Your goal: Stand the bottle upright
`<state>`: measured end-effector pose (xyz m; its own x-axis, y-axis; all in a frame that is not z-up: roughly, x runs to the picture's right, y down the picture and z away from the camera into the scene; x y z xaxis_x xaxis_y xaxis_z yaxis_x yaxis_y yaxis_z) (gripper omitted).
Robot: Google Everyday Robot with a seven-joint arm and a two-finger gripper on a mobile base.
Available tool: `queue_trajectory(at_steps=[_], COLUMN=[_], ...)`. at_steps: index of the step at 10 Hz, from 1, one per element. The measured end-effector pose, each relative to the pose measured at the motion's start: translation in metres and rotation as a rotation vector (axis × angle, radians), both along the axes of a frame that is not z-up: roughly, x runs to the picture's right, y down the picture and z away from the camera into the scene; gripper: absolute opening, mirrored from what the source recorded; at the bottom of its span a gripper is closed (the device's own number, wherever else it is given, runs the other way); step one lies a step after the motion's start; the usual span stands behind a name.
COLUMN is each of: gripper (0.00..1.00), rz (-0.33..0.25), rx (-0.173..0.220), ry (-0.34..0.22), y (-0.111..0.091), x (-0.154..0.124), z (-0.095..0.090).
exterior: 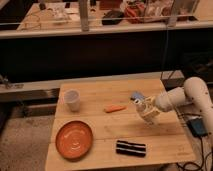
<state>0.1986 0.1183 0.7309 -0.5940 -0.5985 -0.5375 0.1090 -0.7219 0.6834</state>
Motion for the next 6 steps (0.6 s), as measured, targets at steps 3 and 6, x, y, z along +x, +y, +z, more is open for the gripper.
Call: queue_trajectory(at_steps=[3,6], gripper=[0.0,0.0], rz=[0.066,0.196], rx=[0.024,0.058], ry=[-0.075,-0.163], y=[-0.0014,0.0012], x=[-0.0049,-0.004], z=[0.0023,0.001])
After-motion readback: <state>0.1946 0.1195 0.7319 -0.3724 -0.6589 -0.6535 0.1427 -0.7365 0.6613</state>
